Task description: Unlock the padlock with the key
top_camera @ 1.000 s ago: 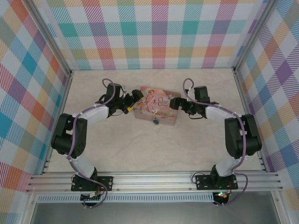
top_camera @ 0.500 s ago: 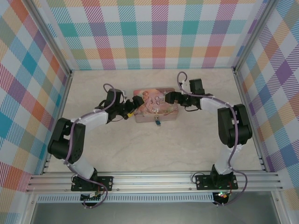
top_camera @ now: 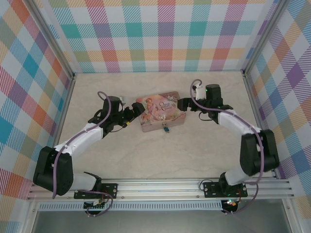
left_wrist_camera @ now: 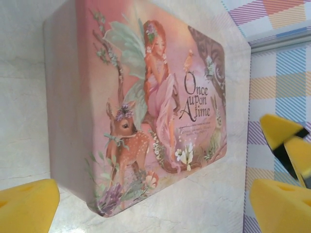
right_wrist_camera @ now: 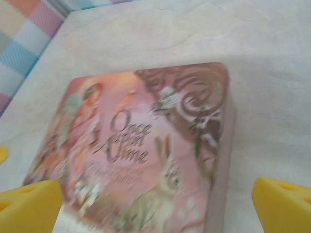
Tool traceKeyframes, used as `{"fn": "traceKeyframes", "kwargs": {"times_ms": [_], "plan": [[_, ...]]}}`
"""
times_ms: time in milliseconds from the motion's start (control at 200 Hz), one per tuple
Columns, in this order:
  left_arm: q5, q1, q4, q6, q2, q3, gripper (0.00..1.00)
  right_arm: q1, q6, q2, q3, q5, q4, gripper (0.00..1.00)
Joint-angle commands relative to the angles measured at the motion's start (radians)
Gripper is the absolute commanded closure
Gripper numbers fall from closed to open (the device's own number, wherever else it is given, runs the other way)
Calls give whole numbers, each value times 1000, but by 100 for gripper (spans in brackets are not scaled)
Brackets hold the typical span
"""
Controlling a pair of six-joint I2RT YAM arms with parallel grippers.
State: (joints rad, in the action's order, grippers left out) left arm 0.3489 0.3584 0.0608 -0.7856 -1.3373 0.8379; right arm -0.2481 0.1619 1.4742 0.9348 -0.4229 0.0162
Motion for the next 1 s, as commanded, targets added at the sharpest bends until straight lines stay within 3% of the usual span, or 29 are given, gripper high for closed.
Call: {"fn": "traceKeyframes", "kwargs": {"times_ms": [0, 190, 425, 705, 995], "plan": [[8, -6, 34, 35, -7, 68, 0, -11, -58, -84, -129, -146, -12, 0], [54, 12, -25, 14, -120, 178, 0, -83, -2, -140, -385, -162, 219, 15], [65, 66, -52, -11, -287, 328, 0, -240, -79, -73, -518, 115, 503, 29], [79, 80, -61, -24, -411, 438, 0, -328, -148, 106, -485, 235, 694, 46], [55, 80, -31, -19, -459, 466, 0, -357, -162, 224, -414, 260, 747, 52]]}}
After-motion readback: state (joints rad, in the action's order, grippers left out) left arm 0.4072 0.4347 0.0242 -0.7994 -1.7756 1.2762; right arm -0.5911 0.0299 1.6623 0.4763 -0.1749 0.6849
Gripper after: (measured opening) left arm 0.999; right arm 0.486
